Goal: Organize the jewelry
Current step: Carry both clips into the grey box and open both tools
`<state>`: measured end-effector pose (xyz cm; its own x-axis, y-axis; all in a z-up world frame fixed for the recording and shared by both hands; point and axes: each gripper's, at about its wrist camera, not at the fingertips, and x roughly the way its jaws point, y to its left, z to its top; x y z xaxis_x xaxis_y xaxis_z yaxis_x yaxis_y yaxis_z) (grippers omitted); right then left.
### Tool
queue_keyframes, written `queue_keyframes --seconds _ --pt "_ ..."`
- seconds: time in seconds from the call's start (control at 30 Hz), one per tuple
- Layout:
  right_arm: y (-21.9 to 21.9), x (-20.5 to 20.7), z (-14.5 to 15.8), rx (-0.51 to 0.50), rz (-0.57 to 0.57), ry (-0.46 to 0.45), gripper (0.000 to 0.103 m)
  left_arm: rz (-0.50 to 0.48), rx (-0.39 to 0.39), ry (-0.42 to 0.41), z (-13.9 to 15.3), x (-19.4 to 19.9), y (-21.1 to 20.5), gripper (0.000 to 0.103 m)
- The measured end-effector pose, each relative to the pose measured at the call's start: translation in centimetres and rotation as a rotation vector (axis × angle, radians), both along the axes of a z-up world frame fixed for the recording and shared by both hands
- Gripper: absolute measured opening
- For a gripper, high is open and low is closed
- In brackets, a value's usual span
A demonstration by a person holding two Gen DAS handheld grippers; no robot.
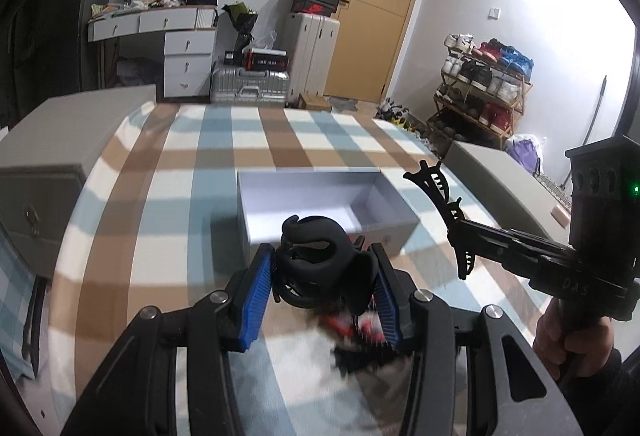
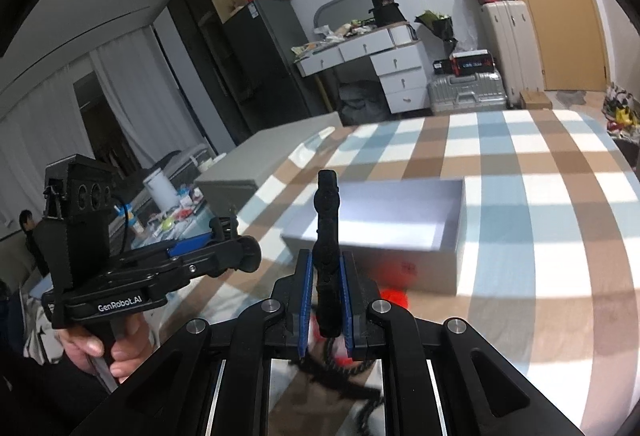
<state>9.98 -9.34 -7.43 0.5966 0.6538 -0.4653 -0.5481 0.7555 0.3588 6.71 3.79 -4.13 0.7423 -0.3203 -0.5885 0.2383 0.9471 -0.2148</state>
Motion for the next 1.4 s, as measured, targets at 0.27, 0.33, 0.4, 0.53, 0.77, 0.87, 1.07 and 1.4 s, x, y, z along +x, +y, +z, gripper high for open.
queue_keyframes --seconds 0.27,0.33,0.4,0.53,0.77,0.87,1.07,1.4 --pt "-0.2 4.6 1.1 0.021 0.009 -0.004 0.012 0.011 -0.02 -0.022 0.6 4.2 -0.2 0.041" --pt "0.0 5.9 1.0 0.029 0.018 0.006 0.012 0.012 -0.027 -0.017 0.5 5.2 -0.4 0.041" --pt "0.3 6.9 0.8 0.029 0.029 0.012 0.012 0.005 -0.039 -0.007 0.3 6.0 -0.6 0.041" --pt "1.0 8.5 -0.2 0.007 0.052 0.035 0.012 -0.006 -0.049 0.03 -0.7 7.7 -1.0 0.041" --pt "1.9 10.4 -2.4 -0.029 0.099 0.08 0.012 -0.034 -0.058 0.076 -1.9 8.8 -1.5 0.041" --pt "1.9 10.7 -3.0 -0.026 0.11 0.095 0.012 -0.035 -0.069 0.096 -2.3 9.0 -1.4 0.041" --pt "1.8 11.1 -3.7 -0.014 0.114 0.125 0.012 -0.036 -0.069 0.114 -2.5 9.2 -1.5 0.041" --pt "2.3 11.3 -3.7 -0.025 0.117 0.137 0.015 -0.022 -0.09 0.14 -3.0 10.0 -1.3 0.042"
